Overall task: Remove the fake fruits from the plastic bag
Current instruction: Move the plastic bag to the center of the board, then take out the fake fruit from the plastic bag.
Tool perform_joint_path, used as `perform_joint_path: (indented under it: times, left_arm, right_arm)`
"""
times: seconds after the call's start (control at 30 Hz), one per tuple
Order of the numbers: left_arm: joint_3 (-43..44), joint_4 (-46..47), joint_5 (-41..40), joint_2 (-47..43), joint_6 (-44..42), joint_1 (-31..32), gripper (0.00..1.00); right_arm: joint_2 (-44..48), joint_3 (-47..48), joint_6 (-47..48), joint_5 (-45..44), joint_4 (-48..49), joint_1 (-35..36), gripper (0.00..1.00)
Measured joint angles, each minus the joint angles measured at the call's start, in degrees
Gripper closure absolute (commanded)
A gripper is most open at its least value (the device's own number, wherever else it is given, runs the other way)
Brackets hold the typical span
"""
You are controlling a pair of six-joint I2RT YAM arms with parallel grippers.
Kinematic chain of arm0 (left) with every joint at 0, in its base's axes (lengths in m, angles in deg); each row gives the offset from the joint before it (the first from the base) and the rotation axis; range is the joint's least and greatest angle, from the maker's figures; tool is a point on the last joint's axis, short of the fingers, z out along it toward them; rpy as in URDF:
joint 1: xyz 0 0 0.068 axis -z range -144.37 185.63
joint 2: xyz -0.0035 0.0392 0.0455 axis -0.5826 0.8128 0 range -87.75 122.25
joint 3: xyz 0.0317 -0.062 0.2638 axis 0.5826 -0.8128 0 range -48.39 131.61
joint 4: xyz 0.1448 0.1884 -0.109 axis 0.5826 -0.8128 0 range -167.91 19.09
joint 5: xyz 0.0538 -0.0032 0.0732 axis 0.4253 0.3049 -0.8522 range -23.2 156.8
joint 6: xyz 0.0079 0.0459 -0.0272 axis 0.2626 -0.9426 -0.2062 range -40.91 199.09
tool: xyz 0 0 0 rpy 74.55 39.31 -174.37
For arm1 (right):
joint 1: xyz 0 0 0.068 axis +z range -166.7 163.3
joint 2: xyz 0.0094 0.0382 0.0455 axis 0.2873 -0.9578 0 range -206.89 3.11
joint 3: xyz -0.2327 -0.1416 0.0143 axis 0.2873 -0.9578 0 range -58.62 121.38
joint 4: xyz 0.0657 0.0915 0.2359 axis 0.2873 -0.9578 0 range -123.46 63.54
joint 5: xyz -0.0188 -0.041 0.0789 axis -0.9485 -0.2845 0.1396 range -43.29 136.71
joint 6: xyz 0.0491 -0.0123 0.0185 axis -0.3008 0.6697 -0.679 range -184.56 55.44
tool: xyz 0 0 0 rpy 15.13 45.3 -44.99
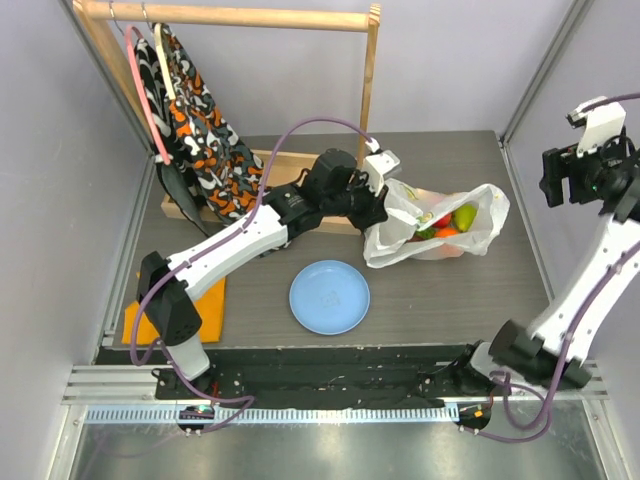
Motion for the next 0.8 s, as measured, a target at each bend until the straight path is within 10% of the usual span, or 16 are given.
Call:
perform_joint_path:
  times: [0.13, 0.37, 0.8]
  left_arm:
    - [0.0, 0.1, -0.8, -0.3, -0.2, 0.0, 1.0]
    - [0.0, 0.1, -7.0, -0.3, 4.5, -0.3, 1.0]
    - [0.9, 0.1, -10.4, -0.3, 8.9, -0.9, 1.0]
  right_arm:
    - [12.9, 0.3, 6.0, 10.1, 0.7, 0.9, 0.27]
    - [19.8, -8.4, -0.7, 27.5, 0.4, 6.1, 0.69]
    - [8.9, -33.7, -12.5, 11.4, 15.5, 32.3, 0.81]
